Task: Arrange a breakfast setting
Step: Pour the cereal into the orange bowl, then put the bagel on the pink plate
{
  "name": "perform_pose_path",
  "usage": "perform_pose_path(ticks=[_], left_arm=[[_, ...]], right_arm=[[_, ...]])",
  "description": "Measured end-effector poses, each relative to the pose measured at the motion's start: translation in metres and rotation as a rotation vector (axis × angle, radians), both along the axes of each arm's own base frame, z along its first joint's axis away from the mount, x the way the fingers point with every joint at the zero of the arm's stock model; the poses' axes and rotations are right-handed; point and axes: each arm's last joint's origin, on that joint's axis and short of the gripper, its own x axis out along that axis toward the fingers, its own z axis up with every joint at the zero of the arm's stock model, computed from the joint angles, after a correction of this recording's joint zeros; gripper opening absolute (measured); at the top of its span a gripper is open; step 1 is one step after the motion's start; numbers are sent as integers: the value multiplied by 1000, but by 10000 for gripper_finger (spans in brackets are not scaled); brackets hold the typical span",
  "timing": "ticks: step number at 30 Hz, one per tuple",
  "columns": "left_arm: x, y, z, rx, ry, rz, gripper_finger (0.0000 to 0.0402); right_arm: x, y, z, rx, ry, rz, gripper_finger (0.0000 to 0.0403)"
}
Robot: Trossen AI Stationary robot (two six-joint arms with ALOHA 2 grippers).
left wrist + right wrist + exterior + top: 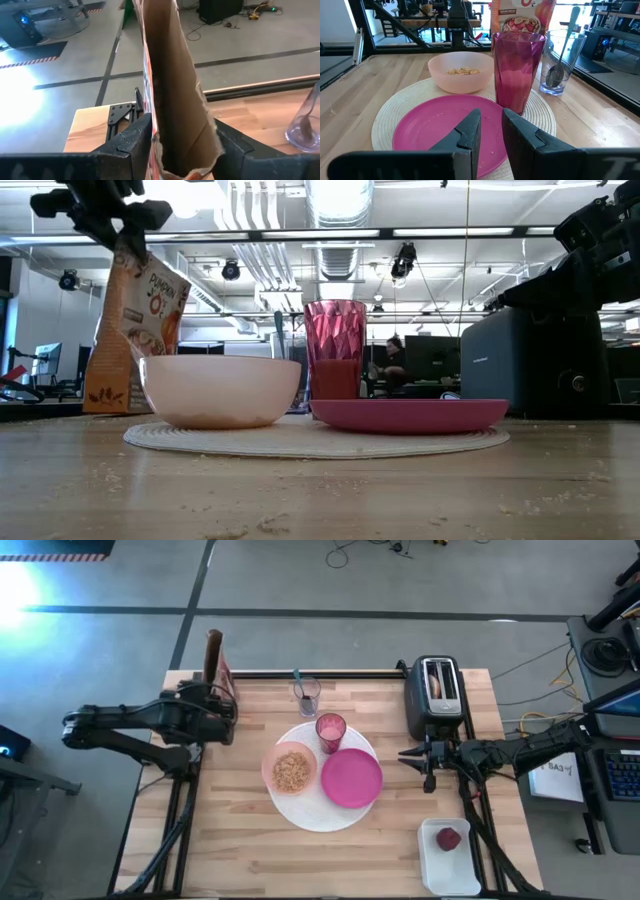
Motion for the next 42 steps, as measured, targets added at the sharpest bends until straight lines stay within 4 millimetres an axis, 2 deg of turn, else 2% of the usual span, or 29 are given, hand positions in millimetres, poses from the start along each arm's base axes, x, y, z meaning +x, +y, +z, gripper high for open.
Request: perform_pose_path(ticks=[8, 15, 20, 25, 29, 35, 42], left_arm=[[-15, 0, 26, 45, -42, -43, 147], [-19, 1, 53, 85, -50, -81, 147], [-14, 1, 65, 92, -36, -109, 147], [1, -4, 67, 83, -18, -201, 147], [20, -16, 61, 93, -14, -314, 147], [37, -50, 41, 102, -25, -508, 147], [46, -93, -5, 107, 8, -712, 147]], right_arm=[[0, 0, 0, 0, 0, 0, 68], [0, 0, 0, 0, 0, 0, 68], [0, 0, 0, 0, 0, 0, 68], [0, 0, 0, 0, 0, 0, 68], [0, 0, 0, 0, 0, 0, 68], [0, 0, 0, 0, 0, 0, 68], [0, 0, 0, 0, 0, 0, 68]])
